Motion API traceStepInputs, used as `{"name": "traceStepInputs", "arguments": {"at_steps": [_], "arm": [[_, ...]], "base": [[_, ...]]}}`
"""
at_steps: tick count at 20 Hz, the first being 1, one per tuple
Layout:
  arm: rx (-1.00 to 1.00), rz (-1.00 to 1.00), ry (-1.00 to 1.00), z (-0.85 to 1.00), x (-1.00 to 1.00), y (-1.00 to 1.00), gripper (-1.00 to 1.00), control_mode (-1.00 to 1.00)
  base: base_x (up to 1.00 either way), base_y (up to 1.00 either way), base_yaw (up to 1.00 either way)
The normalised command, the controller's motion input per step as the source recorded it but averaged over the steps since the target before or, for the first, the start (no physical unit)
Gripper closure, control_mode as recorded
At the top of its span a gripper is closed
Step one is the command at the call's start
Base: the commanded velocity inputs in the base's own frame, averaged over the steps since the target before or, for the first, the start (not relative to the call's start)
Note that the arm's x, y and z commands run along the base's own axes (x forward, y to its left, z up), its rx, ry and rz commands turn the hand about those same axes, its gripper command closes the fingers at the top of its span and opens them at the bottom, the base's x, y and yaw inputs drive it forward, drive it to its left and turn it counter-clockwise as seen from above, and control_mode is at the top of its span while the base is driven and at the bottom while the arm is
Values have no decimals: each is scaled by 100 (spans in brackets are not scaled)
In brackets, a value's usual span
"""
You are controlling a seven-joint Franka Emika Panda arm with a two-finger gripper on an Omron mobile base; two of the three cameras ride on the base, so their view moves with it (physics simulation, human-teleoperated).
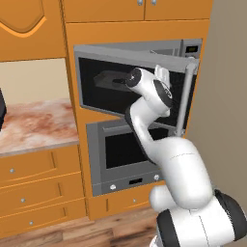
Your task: Place the tupperware containing the shrimp and bell pepper meal in the microwave. Close the microwave door and press the start button to reheat the meal.
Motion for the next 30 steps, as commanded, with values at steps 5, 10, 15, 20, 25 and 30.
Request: {"name": "traceStepInputs", "arguments": {"at_steps": [5,10,15,20,25,30], "arm": [[0,0,-3,2,70,-4,-100,-100],[0,2,-3,4,66,0,-100,-100],[0,5,-7,0,60,-7,-100,-100],[3,10,-17,0,62,-15,-100,-100],[6,13,-20,0,67,-24,-100,-100],[6,13,-19,0,70,-24,-100,-100]], "base": [[0,0,0],[0,0,0],[0,0,0],[0,0,0],[0,0,0],[0,0,0]]}}
